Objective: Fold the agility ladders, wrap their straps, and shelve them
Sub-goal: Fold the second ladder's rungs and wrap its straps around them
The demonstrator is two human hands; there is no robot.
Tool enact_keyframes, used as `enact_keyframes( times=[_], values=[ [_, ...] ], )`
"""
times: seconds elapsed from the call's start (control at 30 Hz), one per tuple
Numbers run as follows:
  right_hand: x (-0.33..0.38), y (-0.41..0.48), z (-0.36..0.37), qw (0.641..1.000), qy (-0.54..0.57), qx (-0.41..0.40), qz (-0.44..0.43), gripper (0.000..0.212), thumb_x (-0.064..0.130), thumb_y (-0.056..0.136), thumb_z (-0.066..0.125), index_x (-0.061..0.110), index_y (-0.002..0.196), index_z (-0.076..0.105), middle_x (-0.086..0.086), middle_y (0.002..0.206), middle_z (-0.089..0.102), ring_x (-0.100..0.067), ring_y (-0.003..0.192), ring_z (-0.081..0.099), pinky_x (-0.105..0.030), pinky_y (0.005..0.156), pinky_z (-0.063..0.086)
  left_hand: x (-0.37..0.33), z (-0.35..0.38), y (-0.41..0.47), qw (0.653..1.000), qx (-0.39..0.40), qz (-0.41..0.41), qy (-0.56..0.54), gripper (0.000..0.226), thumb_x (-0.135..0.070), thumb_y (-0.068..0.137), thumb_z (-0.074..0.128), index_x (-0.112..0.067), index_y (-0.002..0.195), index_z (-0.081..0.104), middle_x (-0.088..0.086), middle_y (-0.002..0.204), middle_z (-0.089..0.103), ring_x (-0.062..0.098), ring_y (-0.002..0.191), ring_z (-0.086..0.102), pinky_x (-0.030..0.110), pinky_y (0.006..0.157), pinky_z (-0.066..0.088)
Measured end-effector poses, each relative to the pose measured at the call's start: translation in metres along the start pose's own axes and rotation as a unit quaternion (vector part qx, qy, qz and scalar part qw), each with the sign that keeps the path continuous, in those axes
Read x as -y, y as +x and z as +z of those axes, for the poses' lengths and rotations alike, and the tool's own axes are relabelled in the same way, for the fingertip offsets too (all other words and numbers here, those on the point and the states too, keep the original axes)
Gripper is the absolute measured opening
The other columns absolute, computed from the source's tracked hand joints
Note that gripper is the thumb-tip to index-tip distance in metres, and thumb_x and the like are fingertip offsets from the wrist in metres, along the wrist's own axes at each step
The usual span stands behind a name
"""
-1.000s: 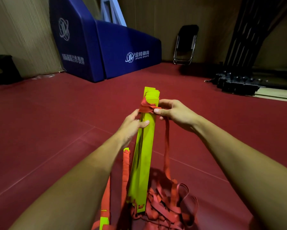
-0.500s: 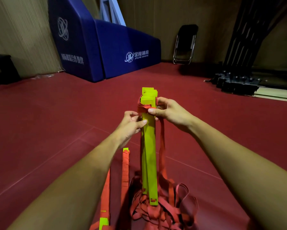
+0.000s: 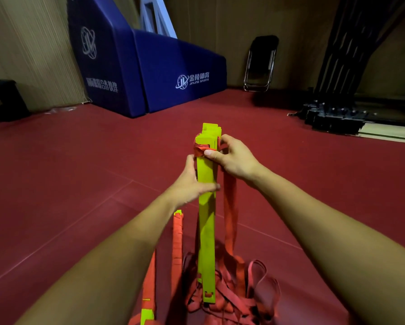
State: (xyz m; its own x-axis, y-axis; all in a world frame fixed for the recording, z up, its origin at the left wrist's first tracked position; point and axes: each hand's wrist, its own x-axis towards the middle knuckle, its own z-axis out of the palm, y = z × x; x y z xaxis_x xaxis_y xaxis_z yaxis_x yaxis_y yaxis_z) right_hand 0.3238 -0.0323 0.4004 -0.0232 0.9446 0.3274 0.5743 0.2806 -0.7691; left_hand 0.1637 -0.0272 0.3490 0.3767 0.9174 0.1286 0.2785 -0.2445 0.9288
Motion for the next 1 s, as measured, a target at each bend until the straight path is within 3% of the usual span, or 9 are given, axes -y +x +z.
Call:
enact_keyframes(
  times=[0.13, 0.23, 0.3, 0.37, 0.47, 0.63, 0.7, 0.83, 1.0],
  values=[
    [0.006, -0.002, 0.005, 0.999, -0.014, -0.031, 0.023, 0.029, 0.038, 0.089, 0.070, 0.014, 0.099, 0.057, 0.000, 0.076, 0.063, -0.012, 0.059, 0.062, -0.025, 0.058, 0.042, 0.002, 0.012, -0.006, 0.982, -0.095, -0.036, 0.158, 0.084, -0.050, 0.059, 0.074, -0.036, 0.134, 0.037, 0.002, 0.103, 0.072, 0.026, 0.094, 0.069, 0.038, 0.080, 0.056],
    [0.007, -0.006, 0.004, 0.999, -0.030, -0.017, 0.037, 0.024, 0.035, 0.092, 0.067, 0.016, 0.094, 0.052, 0.007, 0.063, 0.059, 0.002, 0.045, 0.054, -0.013, 0.045, 0.035, 0.003, 0.013, -0.004, 0.981, -0.102, -0.043, 0.160, 0.061, -0.033, 0.070, 0.074, -0.036, 0.126, 0.050, 0.002, 0.099, 0.072, 0.024, 0.090, 0.070, 0.030, 0.074, 0.056],
    [0.007, -0.006, 0.000, 0.998, -0.038, 0.027, 0.040, 0.022, 0.035, 0.092, 0.067, 0.017, 0.086, 0.055, 0.003, 0.061, 0.066, 0.002, 0.045, 0.056, -0.016, 0.052, 0.040, 0.004, 0.011, -0.004, 0.984, -0.097, -0.034, 0.148, 0.046, -0.017, 0.077, 0.078, -0.030, 0.115, 0.054, -0.003, 0.098, 0.071, 0.014, 0.085, 0.067, 0.015, 0.065, 0.049],
    [0.008, -0.004, -0.006, 0.995, -0.051, 0.082, 0.038, 0.026, 0.033, 0.092, 0.067, 0.016, 0.074, 0.061, -0.001, 0.063, 0.069, -0.003, 0.049, 0.058, -0.025, 0.062, 0.042, 0.009, 0.008, -0.002, 0.987, -0.076, -0.024, 0.142, 0.045, -0.015, 0.076, 0.082, -0.026, 0.112, 0.058, -0.004, 0.103, 0.071, 0.010, 0.089, 0.065, 0.011, 0.070, 0.048],
    [0.010, -0.004, -0.009, 0.990, -0.102, 0.090, 0.040, 0.034, 0.037, 0.091, 0.068, 0.013, 0.069, 0.064, -0.003, 0.066, 0.069, -0.013, 0.059, 0.062, -0.030, 0.064, 0.044, 0.009, 0.006, -0.001, 0.988, -0.057, -0.026, 0.144, 0.060, -0.026, 0.069, 0.079, -0.019, 0.124, 0.057, -0.001, 0.114, 0.069, 0.016, 0.105, 0.066, 0.031, 0.091, 0.052],
    [0.012, -0.008, 0.001, 0.989, -0.135, 0.020, 0.054, 0.041, 0.045, 0.088, 0.069, 0.011, 0.069, 0.057, -0.011, 0.075, 0.063, -0.032, 0.076, 0.059, -0.033, 0.062, 0.037, 0.024, 0.006, 0.013, 0.989, -0.034, -0.051, 0.137, 0.092, -0.058, 0.054, 0.082, -0.022, 0.129, 0.043, 0.001, 0.102, 0.061, 0.024, 0.095, 0.063, 0.050, 0.086, 0.055],
    [0.015, -0.008, 0.005, 0.990, -0.123, -0.004, 0.065, 0.046, 0.046, 0.088, 0.069, 0.012, 0.063, 0.050, -0.010, 0.072, 0.059, -0.032, 0.074, 0.055, -0.032, 0.061, 0.034, 0.018, 0.006, 0.008, 0.978, -0.058, -0.056, 0.192, 0.110, -0.070, 0.046, 0.081, -0.022, 0.135, 0.038, 0.005, 0.117, 0.056, 0.028, 0.112, 0.058, 0.047, 0.095, 0.051],
    [0.016, -0.007, 0.005, 0.992, -0.112, 0.000, 0.065, 0.044, 0.048, 0.086, 0.071, 0.008, 0.069, 0.061, -0.005, 0.062, 0.067, -0.021, 0.065, 0.067, -0.032, 0.060, 0.048, 0.004, 0.008, -0.002, 0.965, -0.083, -0.072, 0.237, 0.086, -0.043, 0.066, 0.086, -0.019, 0.136, 0.041, 0.008, 0.123, 0.061, 0.031, 0.118, 0.058, 0.035, 0.090, 0.049],
    [0.021, -0.008, -0.005, 0.979, -0.173, 0.097, 0.056, 0.044, 0.048, 0.088, 0.069, 0.013, 0.061, 0.062, 0.006, 0.047, 0.059, 0.001, 0.041, 0.053, -0.024, 0.048, 0.038, 0.011, 0.006, -0.002, 0.956, -0.107, -0.067, 0.265, 0.061, -0.030, 0.069, 0.086, -0.014, 0.122, 0.058, 0.009, 0.113, 0.069, 0.029, 0.109, 0.064, 0.033, 0.084, 0.051]
  ],
)
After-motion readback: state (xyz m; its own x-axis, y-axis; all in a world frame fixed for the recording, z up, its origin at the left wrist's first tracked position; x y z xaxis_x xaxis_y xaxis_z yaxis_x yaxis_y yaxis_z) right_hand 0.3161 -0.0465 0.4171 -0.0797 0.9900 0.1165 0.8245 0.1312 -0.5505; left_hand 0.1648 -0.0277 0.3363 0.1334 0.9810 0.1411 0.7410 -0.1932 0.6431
